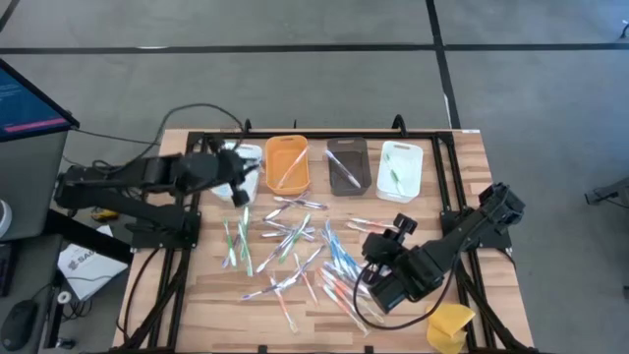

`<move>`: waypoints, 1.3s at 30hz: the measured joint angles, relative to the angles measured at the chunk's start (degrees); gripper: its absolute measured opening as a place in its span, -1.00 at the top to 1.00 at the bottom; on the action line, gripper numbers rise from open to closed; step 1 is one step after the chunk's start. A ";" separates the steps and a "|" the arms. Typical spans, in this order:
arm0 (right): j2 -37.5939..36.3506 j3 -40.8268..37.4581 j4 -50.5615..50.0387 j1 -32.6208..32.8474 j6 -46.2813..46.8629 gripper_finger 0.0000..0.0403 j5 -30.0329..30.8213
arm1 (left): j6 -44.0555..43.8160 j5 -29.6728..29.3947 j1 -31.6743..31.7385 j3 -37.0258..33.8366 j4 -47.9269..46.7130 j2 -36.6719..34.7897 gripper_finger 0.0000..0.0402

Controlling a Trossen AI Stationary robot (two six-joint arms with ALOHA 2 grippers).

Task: Pick & Place Toothbrushes
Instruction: Put the blue toothbrush into the left white bin

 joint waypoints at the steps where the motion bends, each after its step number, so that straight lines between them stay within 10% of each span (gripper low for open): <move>1: 0.00 0.00 0.00 -0.07 0.02 0.55 0.00 | -0.59 0.16 1.48 1.93 -2.11 0.88 0.80; 21: 0.02 0.00 0.02 -0.35 0.00 0.55 0.00 | -3.03 25.13 28.66 13.72 -25.06 16.40 0.80; 39: 0.04 0.00 0.04 -0.45 0.00 0.55 0.19 | -1.33 29.60 36.82 13.72 -29.05 29.08 0.79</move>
